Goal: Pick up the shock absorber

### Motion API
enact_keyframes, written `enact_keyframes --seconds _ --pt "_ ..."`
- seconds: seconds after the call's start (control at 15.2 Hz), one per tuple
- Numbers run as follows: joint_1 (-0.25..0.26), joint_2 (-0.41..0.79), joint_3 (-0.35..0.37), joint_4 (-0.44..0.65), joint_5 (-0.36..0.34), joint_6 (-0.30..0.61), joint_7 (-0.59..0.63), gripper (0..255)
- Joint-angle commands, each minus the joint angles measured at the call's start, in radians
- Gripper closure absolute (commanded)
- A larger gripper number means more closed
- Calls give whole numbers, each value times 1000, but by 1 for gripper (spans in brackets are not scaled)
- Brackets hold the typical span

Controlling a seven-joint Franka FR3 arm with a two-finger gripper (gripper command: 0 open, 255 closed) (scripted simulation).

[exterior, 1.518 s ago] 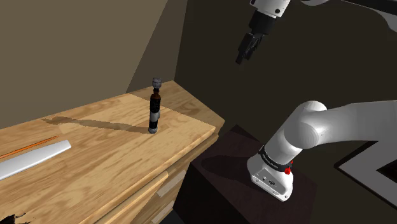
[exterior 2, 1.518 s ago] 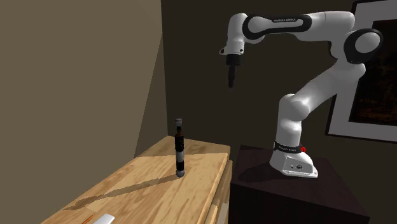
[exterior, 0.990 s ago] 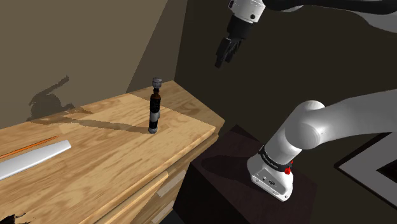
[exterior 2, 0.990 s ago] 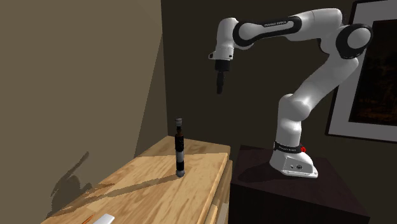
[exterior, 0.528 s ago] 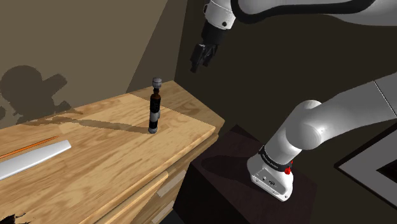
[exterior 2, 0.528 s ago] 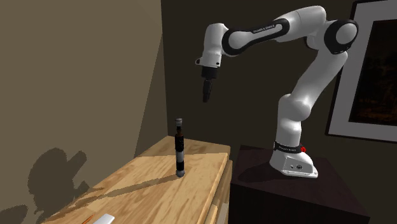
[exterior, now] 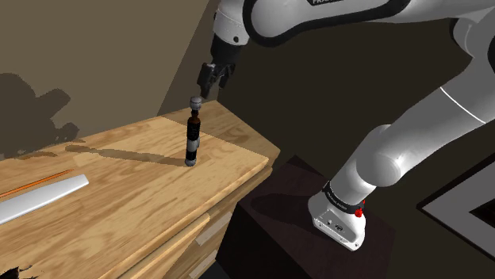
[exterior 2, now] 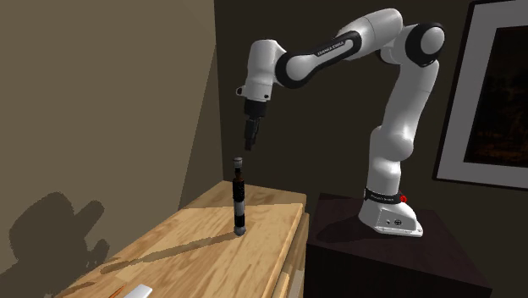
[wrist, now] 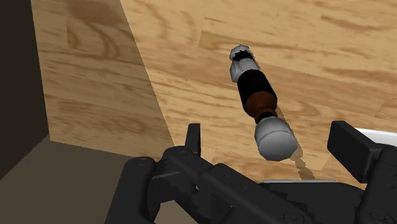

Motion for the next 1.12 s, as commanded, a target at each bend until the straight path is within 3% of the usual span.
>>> enact_keyframes --seconds 0.0,0.13,0.73,0.79,1.06 --pt "1 71 29 49 -37 29 37 0" --pt "4 110 42 75 -61 42 60 0" --pt "3 149 49 9 -84 143 81 0" --pt "3 152 49 9 -86 146 82 255" --pt "3 152 49 10 -86 146 82 255"
